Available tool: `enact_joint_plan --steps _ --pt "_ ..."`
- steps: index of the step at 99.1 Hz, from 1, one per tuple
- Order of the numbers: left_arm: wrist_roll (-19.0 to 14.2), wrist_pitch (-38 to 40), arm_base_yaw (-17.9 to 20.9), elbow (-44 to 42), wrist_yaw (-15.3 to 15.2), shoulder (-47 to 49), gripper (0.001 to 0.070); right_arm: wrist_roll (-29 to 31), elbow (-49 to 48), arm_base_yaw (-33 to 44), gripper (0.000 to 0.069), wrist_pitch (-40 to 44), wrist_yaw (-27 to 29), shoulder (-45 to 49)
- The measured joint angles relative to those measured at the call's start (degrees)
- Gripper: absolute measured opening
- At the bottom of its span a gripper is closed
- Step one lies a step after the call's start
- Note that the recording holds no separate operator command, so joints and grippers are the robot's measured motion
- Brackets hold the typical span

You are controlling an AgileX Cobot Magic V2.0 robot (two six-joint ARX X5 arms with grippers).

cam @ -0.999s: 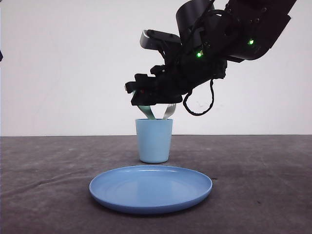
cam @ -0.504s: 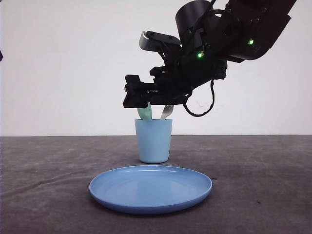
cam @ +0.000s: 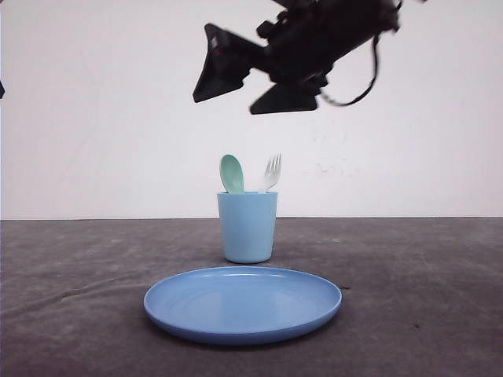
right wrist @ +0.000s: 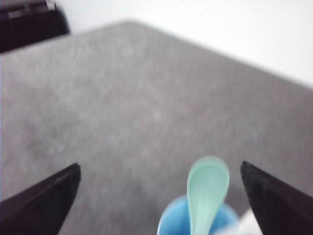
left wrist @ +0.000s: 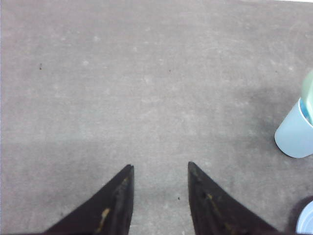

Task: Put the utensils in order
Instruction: 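Lower the spoon into the cup and open the right gripper, then move the right gripper down and grasp the blue cup's rim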

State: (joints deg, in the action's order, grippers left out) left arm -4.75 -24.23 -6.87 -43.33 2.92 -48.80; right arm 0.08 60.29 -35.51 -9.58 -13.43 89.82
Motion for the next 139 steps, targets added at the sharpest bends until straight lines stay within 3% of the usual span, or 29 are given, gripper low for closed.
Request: enact_joint_plan --steps 19,33,64,110,139 --pt "0.0 0.0 0.0 0.0 0.0 0.0 0.0193 0.2 0.0 0.5 0.0679 16.0 4.5 -3.5" --pt "0.0 0.0 0.0 0.0 0.0 0.0 0.0193 0.3 -3.0 2.1 0.0679 17.0 4.5 -3.5" --pt "0.0 0.0 0.0 0.0 0.0 0.0 0.0193 0.7 -12.8 5.3 0.0681 8.8 4.4 -3.0" --pt "0.0 0.0 0.0 0.0 0.0 0.0 0.0193 3.4 -13.1 4.7 0.0681 -13.4 -1.3 9.2" --pt "0.0 0.0 0.0 0.0 0.0 0.0 0.0193 3.8 -9.0 4.4 0.0681 -14.1 -1.6 13.8"
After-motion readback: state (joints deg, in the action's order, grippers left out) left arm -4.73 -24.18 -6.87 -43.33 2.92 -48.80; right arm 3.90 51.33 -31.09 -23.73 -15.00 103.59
